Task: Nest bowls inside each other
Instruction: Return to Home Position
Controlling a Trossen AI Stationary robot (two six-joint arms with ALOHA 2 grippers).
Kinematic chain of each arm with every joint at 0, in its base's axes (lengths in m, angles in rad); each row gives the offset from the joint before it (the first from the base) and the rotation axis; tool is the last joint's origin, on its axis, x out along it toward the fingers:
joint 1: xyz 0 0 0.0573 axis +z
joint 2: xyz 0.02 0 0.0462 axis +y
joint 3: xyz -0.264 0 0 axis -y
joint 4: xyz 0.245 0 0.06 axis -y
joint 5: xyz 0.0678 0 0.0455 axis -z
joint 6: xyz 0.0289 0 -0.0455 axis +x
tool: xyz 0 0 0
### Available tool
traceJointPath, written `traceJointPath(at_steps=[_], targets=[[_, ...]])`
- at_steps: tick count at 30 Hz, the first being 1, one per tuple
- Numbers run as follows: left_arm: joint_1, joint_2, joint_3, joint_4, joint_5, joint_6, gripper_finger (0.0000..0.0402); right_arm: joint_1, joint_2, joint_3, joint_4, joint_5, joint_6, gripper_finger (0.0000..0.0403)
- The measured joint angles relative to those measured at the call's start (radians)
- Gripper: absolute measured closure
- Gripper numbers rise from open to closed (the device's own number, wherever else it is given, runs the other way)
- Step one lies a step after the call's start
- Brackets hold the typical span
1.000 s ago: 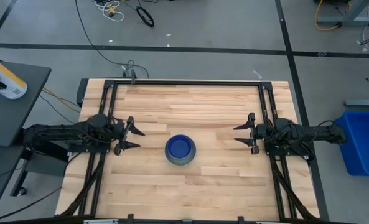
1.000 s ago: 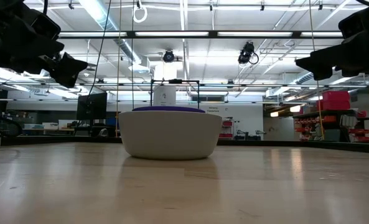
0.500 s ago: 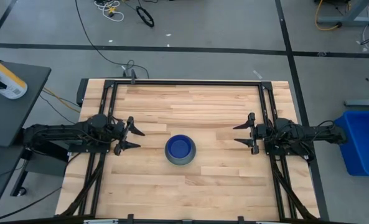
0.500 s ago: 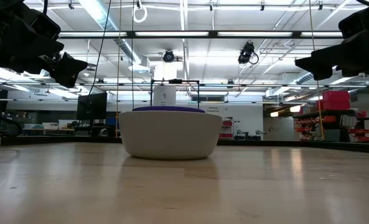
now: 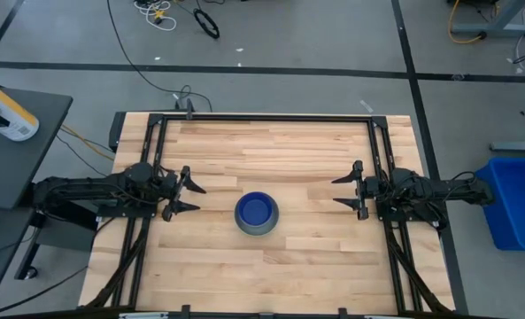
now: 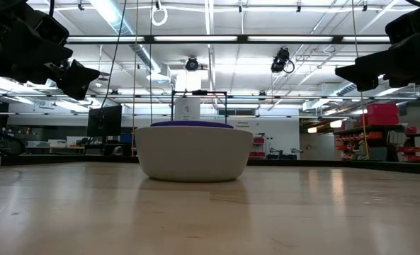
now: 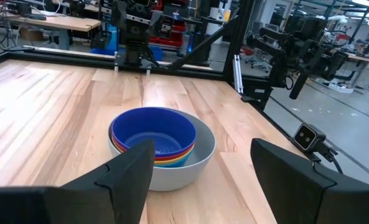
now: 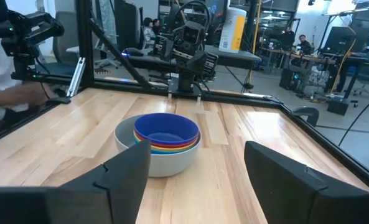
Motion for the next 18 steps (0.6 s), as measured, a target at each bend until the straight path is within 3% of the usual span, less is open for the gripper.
traceJointPath(at_steps=[8,18], targets=[[0.000,0.000,0.000,0.000,0.000,0.000,0.0127,0.000,0.000,0.000,0.000,0.000,0.000,0.0128],[0.000,0.000,0.000,0.000,0.000,0.000,0.0127,0.000,0.000,0.000,0.000,0.000,0.000,0.0151]])
